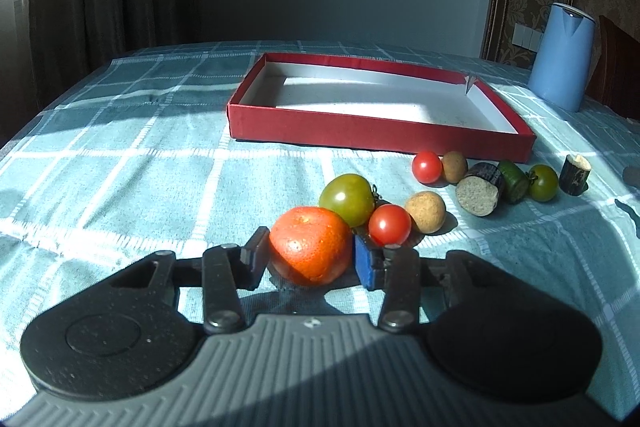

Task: Organize fruits
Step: 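Close the left gripper on the orange tangerine while the right gripper grasps the dark cylinder, then carry the tangerine and dark cylinder into the red tray and open both grippers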

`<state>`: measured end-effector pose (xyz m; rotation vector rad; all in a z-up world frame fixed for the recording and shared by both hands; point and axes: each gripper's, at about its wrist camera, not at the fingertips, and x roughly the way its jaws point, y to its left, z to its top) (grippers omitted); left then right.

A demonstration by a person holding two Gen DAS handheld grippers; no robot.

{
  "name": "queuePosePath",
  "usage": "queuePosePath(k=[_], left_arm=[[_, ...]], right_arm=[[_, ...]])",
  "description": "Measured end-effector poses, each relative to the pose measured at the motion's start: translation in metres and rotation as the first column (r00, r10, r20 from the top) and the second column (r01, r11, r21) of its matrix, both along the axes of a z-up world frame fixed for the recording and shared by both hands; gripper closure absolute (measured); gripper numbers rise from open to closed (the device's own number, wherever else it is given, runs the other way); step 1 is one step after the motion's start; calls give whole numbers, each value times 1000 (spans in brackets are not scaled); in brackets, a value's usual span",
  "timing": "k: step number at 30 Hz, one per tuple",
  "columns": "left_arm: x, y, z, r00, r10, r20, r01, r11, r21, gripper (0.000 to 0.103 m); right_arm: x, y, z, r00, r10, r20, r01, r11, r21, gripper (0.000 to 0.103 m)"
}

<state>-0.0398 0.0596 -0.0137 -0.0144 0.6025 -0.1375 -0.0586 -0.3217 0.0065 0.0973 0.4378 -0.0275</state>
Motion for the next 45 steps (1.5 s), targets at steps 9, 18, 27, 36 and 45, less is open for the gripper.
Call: queuePosePath(k=[9,18,27,36,45], left_arm=[[-2,-8,-2,1000,-1,9,1,999,53,63],[-5,-15,-3,1000,-7,27,4,994,106,63],[-11,-19,-2,998,-11,66,2,992,130,64],[-1,-21,13,997,-16,77,9,997,81,64],[60,-42,46,992,-23,121,13,997,83,64]], right_arm=[[28,37,-4,993,112,-33,-113,992,-52,6],[67,54,-16,970,175,-169,-183,982,-35,60],[59,59,-14,976,177,-129,-187,980,-67,70],[50,70,12,985,174,6,-171,975,-141,70],[109,115,39,975,224,13,-218,961,-170,70]])
